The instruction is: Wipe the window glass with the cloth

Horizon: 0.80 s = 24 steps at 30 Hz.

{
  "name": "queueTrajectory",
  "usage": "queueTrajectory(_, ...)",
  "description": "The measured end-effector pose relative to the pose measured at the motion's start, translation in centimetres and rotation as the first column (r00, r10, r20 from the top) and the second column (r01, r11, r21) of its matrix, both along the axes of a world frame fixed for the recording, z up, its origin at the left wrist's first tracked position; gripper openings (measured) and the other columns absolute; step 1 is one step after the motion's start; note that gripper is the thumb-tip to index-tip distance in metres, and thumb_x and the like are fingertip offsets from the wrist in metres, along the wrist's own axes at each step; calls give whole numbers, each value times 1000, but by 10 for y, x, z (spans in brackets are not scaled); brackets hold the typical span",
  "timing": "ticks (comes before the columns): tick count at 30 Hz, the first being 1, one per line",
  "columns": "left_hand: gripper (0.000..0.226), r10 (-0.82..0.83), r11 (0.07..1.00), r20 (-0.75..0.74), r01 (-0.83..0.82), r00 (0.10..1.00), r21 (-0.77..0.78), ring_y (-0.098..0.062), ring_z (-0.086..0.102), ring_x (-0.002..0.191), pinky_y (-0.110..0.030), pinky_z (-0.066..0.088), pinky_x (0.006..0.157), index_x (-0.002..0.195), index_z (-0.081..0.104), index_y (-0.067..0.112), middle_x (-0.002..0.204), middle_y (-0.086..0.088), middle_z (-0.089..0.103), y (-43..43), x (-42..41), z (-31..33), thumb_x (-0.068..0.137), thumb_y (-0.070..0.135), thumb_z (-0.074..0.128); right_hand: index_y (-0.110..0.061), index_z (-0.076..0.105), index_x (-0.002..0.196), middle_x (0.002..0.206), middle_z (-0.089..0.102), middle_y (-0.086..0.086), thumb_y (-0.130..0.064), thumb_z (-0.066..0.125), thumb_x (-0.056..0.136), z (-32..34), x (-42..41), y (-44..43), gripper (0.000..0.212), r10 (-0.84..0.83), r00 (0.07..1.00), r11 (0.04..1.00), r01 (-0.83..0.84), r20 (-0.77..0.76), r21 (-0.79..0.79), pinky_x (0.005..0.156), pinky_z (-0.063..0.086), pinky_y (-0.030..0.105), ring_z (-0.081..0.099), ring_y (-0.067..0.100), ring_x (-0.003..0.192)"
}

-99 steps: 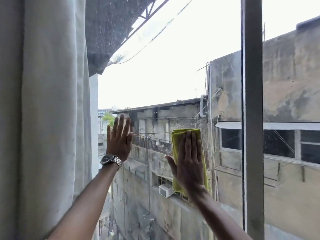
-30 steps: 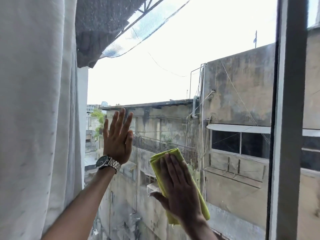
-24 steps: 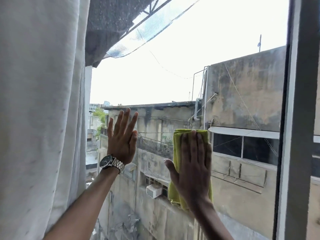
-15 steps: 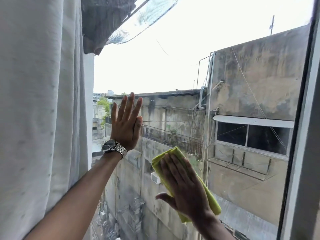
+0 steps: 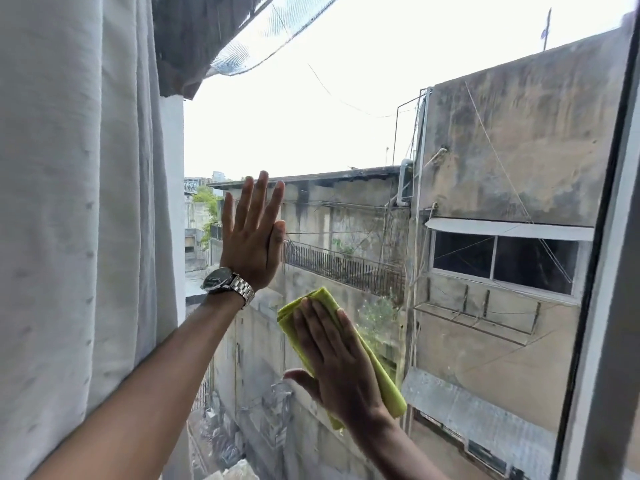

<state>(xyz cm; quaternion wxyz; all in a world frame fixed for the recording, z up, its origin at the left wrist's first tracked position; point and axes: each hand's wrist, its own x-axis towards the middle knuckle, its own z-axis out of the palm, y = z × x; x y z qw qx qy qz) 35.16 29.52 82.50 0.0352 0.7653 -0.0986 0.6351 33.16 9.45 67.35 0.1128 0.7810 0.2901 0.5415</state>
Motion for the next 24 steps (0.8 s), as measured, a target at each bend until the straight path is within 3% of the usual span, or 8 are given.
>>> queueTrajectory(3,60,5,1000,-23,-5,1000,1,-28,11,159,-62,12,127,159,22,17,169,-11,18,1,-3,0,103,35,17,-11,43,154,162,32,11,-68,39,99,-15,-4,-25,80,-27,999,999,25,46,47,124,19,47,43,25,147)
queueTrajectory(6,60,19,1000,-11,-19,1000,9,-27,12,159,-62,13,126,159,24,16,169,-11,18,2,0,-2,102,35,19,-9,44,152,160,37,12,-61,36,101,20,1,-17,73,-51,993,974,26,105,224,127,13,45,40,26,147)
queueTrajectory(8,59,18,1000,2,-18,1000,20,-26,10,159,-62,12,126,159,23,17,170,-8,14,2,3,-3,102,34,20,-7,43,153,160,40,14,-59,32,103,51,0,2,73,-60,995,964,36,84,262,128,13,45,37,28,149)
queueTrajectory(12,59,22,999,29,-22,999,23,-26,10,159,-61,12,126,159,22,16,170,-9,14,5,4,-4,103,32,21,-5,35,157,164,31,14,-58,32,105,49,4,15,74,-51,997,987,43,49,156,126,19,44,30,27,153)
queueTrajectory(16,59,14,1000,2,-14,1000,-1,-27,10,159,-60,11,127,159,23,14,170,-11,15,1,-2,-4,103,32,23,-8,40,155,163,33,14,-61,42,102,-5,-1,-57,75,-68,996,998,67,55,17,123,25,43,31,27,152)
queueTrajectory(20,59,31,999,-33,-32,999,-22,-29,11,159,-62,11,127,159,23,13,170,-12,15,-6,-9,-3,103,31,23,-2,27,159,167,21,19,-63,35,104,16,2,-148,83,-134,981,966,98,140,240,130,15,48,27,34,154)
queueTrajectory(24,60,26,980,-6,-27,1000,-195,-29,14,158,-58,9,129,158,25,17,169,-10,19,-25,-6,-11,102,36,18,2,22,159,167,19,23,-68,31,102,98,6,-138,91,-186,979,866,126,79,485,130,10,51,15,36,157)
